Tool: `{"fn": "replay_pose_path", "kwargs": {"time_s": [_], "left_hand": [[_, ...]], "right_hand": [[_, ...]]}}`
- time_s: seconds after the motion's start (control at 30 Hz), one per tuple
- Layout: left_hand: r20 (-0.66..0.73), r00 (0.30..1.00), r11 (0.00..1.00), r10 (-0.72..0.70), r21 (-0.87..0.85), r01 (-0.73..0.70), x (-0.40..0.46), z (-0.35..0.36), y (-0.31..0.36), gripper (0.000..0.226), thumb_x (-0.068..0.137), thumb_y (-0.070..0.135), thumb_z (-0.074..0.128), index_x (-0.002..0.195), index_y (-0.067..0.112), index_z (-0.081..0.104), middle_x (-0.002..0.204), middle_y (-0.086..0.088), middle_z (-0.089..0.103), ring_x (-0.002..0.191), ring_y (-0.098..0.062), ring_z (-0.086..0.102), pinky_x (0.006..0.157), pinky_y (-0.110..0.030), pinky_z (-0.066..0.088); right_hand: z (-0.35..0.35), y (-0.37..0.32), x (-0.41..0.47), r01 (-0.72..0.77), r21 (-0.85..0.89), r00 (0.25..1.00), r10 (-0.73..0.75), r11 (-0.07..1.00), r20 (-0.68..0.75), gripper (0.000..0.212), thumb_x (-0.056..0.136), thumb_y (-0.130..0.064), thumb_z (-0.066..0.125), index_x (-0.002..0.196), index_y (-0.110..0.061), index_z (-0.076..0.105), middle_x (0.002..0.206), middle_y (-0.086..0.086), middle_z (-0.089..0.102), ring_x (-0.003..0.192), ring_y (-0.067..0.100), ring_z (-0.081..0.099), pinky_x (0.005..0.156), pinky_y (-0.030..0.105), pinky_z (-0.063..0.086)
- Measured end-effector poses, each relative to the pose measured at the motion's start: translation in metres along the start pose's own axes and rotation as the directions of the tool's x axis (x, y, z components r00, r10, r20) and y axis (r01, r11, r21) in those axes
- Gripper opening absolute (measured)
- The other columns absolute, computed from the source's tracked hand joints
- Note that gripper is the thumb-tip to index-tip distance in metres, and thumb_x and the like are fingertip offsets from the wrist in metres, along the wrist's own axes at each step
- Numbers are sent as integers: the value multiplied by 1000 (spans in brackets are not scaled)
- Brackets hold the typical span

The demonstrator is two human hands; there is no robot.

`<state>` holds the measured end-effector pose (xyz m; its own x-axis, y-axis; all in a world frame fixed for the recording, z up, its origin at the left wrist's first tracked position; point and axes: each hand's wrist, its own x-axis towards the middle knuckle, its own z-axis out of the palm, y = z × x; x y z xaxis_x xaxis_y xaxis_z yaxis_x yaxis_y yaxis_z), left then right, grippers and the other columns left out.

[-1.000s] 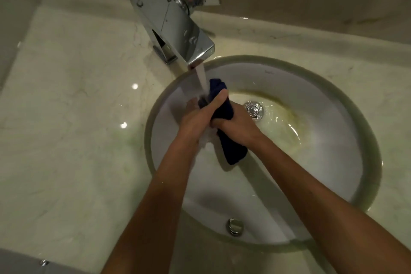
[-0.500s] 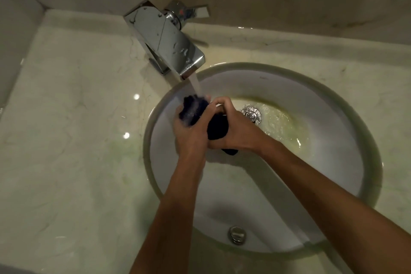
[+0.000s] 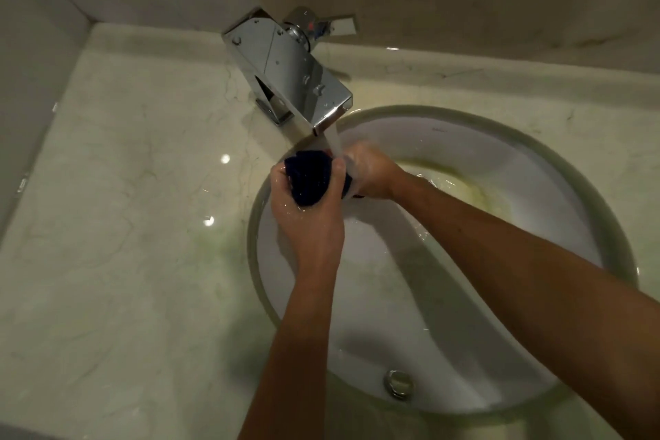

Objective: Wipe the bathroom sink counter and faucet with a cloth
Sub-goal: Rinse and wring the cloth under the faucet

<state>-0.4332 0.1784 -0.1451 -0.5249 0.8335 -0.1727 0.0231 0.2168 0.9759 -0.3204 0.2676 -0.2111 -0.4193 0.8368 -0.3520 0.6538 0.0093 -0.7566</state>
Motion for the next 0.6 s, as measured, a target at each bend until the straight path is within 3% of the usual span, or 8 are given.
{"fn": "replay_pose_path", "kwargs": {"time_s": [0.13, 0.2, 0.3, 0.37, 0.43, 0.5, 0.57, 0.6], "left_hand": [[8, 999, 999, -37, -9, 37, 4, 5, -1, 48, 77, 23, 88, 116, 11, 62, 109, -4, 70, 101, -18, 68, 87, -36, 60], [6, 998, 998, -64, -11, 64, 3, 8, 0, 53, 76, 28, 88, 122, 17, 63, 114, -1, 71, 106, -17, 69, 91, -39, 60], [18, 993, 991, -121, -62, 122, 1, 11, 1, 47, 78, 19, 88, 121, 16, 68, 108, 5, 73, 98, -5, 70, 81, -22, 60], [29, 988, 985, -152, -81, 154, 1, 12, 0, 42, 78, 16, 88, 116, 15, 71, 103, 5, 75, 94, -2, 71, 76, -16, 58], [22, 987, 983, -160, -85, 161, 2, 13, -1, 36, 77, 13, 88, 109, 12, 73, 98, 2, 76, 89, -4, 72, 74, -16, 57], [13, 986, 981, -164, -105, 164, 3, 14, 0, 32, 76, 9, 88, 104, 8, 74, 93, -2, 76, 83, -5, 71, 72, -16, 56], [23, 985, 977, -170, -125, 172, 2, 14, 1, 34, 76, 10, 89, 106, 7, 74, 96, -4, 76, 86, -9, 73, 73, -17, 56], [32, 984, 976, -173, -131, 176, 2, 14, 2, 35, 75, 11, 89, 107, 8, 74, 98, -5, 76, 89, -11, 73, 74, -18, 56]], "right_hand": [[-10, -15, -15, 1, -84, 999, 2, 996, 38, 31, 73, -12, 91, 95, -3, 72, 96, 18, 72, 83, 20, 62, 74, 27, 49], [-16, -20, -26, -21, -159, 993, 40, 987, 114, 49, 74, -18, 90, 116, -5, 69, 112, 13, 71, 101, 26, 65, 90, 34, 51], [-30, -14, -48, -58, -114, 993, 70, 992, 99, 81, 69, -15, 93, 141, -15, 56, 135, 4, 63, 121, 21, 59, 100, 22, 42], [-43, -14, -65, -74, -160, 995, 82, 984, 49, 84, 76, -15, 88, 150, -16, 48, 144, 2, 58, 128, 18, 57, 99, 18, 39], [-56, -24, -75, -81, -91, 991, 70, 993, -115, 55, 85, -11, 79, 137, -18, 62, 124, -4, 70, 106, 10, 68, 92, 23, 53], [-66, -44, -75, -29, 75, 906, 58, 997, -420, 28, 92, -12, 70, 118, -21, 74, 97, -13, 74, 81, 1, 69, 78, 25, 59], [-76, -65, -64, 95, 215, 767, 66, 972, -638, 26, 95, -13, 64, 118, -20, 73, 98, -11, 74, 85, 5, 71, 78, 26, 60], [-80, -74, -58, 150, 264, 742, 68, 953, -667, 33, 96, -11, 60, 127, -20, 69, 108, -9, 74, 95, 8, 70, 83, 26, 60]]}}
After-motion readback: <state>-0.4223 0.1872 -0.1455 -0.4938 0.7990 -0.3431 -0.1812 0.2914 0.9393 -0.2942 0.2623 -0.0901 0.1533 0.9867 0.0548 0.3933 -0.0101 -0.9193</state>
